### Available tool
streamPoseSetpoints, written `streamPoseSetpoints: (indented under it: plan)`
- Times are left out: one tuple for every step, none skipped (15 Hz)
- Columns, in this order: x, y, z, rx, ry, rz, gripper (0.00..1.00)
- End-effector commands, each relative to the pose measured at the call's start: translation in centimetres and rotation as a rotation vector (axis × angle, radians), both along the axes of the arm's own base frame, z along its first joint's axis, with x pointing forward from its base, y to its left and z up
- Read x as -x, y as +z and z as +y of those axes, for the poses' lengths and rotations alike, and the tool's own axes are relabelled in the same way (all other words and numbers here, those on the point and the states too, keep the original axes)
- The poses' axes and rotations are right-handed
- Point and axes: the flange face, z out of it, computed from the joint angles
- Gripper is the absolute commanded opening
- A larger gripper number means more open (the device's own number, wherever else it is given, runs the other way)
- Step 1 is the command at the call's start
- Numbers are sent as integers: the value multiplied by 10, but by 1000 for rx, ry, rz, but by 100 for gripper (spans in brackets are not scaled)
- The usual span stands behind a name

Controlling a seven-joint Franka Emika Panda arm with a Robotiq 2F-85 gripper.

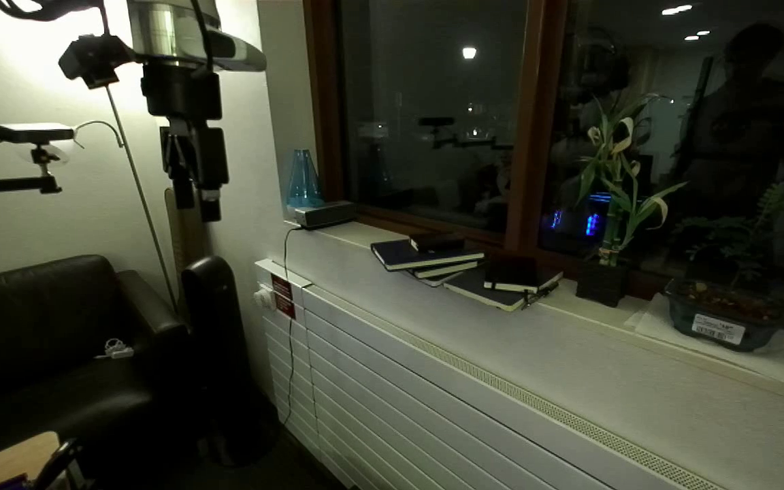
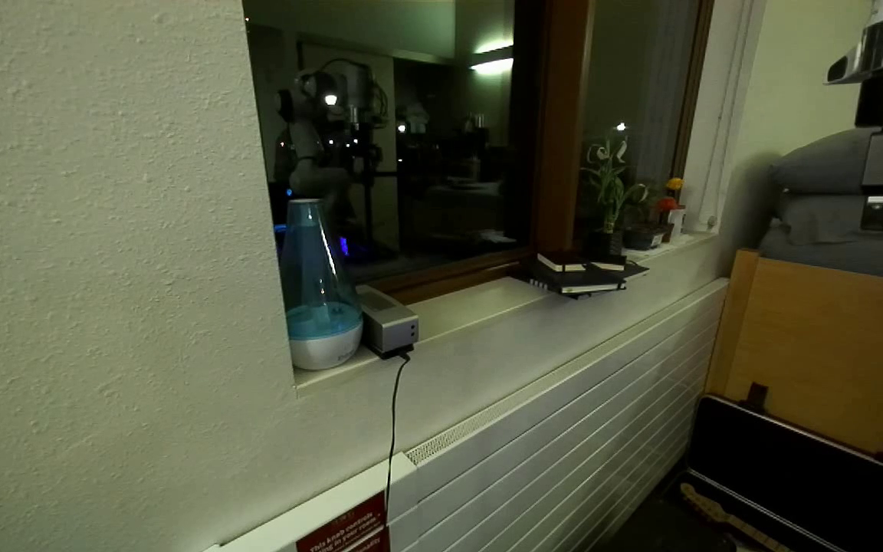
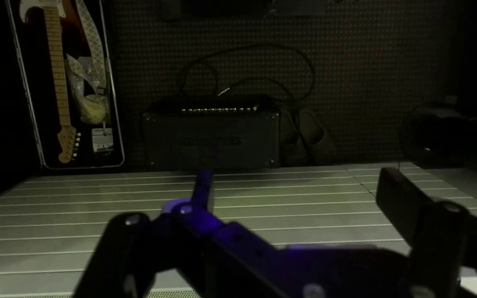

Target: Move some books to the right

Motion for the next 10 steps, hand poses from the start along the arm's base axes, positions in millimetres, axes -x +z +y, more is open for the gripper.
streamPoseSetpoints:
  plan:
    - [0, 1, 0, 0, 0, 1, 100]
    - [0, 1, 0, 0, 0, 1, 100]
    - [0, 1, 0, 0, 0, 1, 100]
    - [0, 1, 0, 0, 0, 1, 100]
    - [-5, 0, -1, 6, -7, -2, 100]
    - [-13, -1, -2, 6, -12, 2, 100]
    - [-21, -2, -4, 12, -17, 0, 100]
    - [-31, -1, -5, 17, -20, -5, 100]
    - [-47, -1, -7, 20, -26, -9, 100]
    - [-62, -1, -8, 17, -29, -12, 100]
